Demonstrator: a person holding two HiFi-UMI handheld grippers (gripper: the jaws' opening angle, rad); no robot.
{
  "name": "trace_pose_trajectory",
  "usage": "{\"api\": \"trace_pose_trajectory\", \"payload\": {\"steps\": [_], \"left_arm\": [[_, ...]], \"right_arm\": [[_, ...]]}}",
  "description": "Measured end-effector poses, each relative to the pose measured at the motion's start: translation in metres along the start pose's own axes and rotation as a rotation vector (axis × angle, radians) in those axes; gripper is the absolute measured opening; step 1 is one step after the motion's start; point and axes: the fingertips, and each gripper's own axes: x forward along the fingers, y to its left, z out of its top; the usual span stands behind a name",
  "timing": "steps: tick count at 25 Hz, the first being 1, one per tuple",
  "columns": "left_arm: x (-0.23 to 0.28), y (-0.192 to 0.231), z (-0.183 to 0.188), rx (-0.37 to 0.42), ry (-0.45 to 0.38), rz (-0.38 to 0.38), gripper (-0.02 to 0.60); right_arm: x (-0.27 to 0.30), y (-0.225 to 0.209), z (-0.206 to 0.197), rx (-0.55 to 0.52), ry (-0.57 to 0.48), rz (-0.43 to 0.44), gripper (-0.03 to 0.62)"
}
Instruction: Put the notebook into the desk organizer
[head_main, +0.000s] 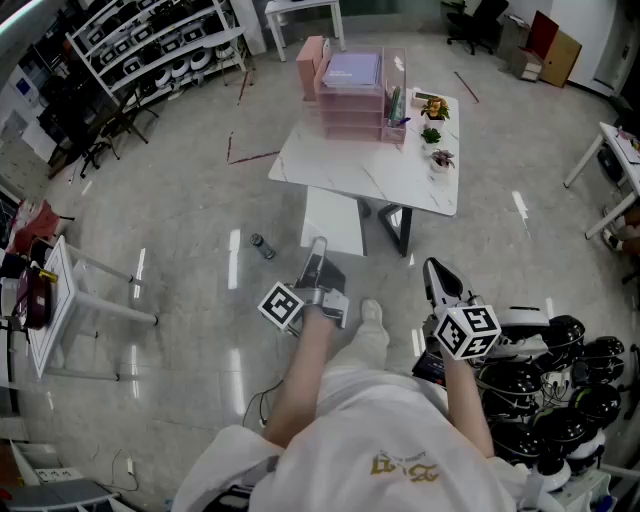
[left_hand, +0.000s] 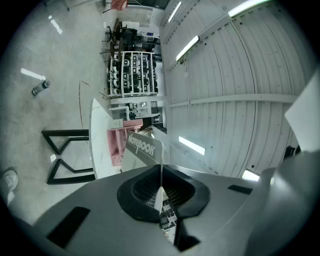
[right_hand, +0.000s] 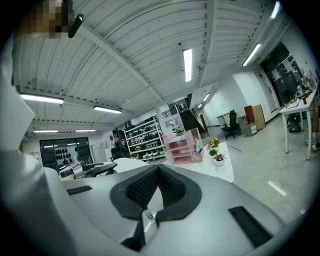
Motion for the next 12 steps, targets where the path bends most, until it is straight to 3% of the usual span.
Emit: {"api": "trace_pose_trajectory", "payload": {"steps": [12], "left_arm": [[-0.0043,-0.0060,-0.0010,0.006,-0.018,-0.002,0.028]], "right_arm": [[-0.0049,-0.0031,-0.0001,0.027,-0.027,0.024,0.012]]}}
